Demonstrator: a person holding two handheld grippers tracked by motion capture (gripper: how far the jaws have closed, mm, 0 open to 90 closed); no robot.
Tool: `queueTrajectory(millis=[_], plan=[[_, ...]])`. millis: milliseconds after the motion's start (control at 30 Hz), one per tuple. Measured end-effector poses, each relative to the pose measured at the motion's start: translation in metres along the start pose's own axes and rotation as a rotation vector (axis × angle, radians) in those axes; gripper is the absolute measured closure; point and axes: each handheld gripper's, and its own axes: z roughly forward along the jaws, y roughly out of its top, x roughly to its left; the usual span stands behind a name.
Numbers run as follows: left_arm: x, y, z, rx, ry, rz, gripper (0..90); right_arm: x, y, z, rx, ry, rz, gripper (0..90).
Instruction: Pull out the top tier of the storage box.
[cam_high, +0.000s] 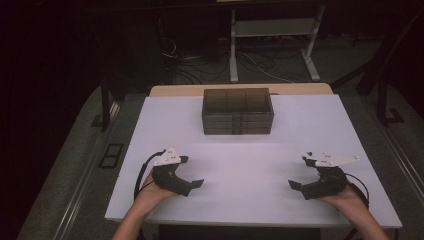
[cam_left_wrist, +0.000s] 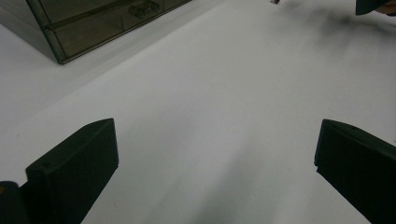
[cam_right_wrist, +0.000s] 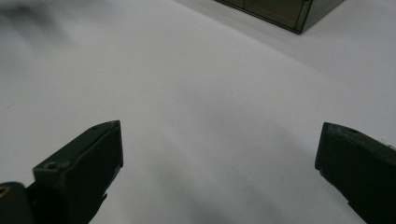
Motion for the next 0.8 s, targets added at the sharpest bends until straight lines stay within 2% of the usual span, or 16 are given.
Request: queueTrajectory(millis=[467, 800], plan=[[0.001, 0.002, 0.006, -0.003, -0.01, -0.006, 0.0, 0.001, -0.001, 0.0, -0.004, 0.022, 0.012, 0.5], [0.001, 0.008, 0.011, -0.026, -0.02, -0.004, 0.0, 0.002, -0.001, 0.0, -0.006, 0.025, 0.008, 0.5]])
